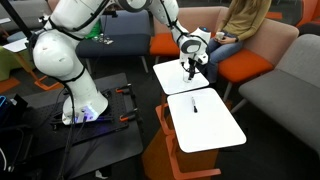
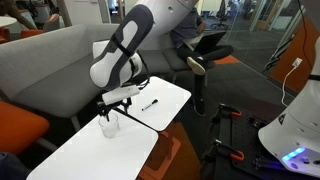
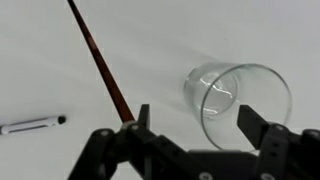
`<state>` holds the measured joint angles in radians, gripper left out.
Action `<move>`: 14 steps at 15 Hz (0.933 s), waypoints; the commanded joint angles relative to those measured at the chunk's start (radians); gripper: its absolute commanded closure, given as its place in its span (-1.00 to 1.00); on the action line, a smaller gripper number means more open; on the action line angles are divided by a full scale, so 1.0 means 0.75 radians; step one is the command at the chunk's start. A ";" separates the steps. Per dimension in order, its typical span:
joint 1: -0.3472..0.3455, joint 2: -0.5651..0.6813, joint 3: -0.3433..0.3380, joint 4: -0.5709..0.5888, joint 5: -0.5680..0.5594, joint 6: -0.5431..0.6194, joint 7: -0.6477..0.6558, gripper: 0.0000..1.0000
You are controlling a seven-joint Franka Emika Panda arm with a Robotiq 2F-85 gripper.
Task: Move the glass to the right table
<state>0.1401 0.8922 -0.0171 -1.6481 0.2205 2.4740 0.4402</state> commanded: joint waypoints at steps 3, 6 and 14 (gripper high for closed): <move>-0.015 0.098 0.021 0.143 0.019 -0.112 0.005 -0.20; -0.033 0.109 0.056 0.184 0.043 -0.116 -0.019 0.27; -0.037 0.115 0.065 0.223 0.049 -0.164 -0.014 1.00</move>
<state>0.1267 0.9686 0.0164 -1.5119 0.2340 2.3949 0.4395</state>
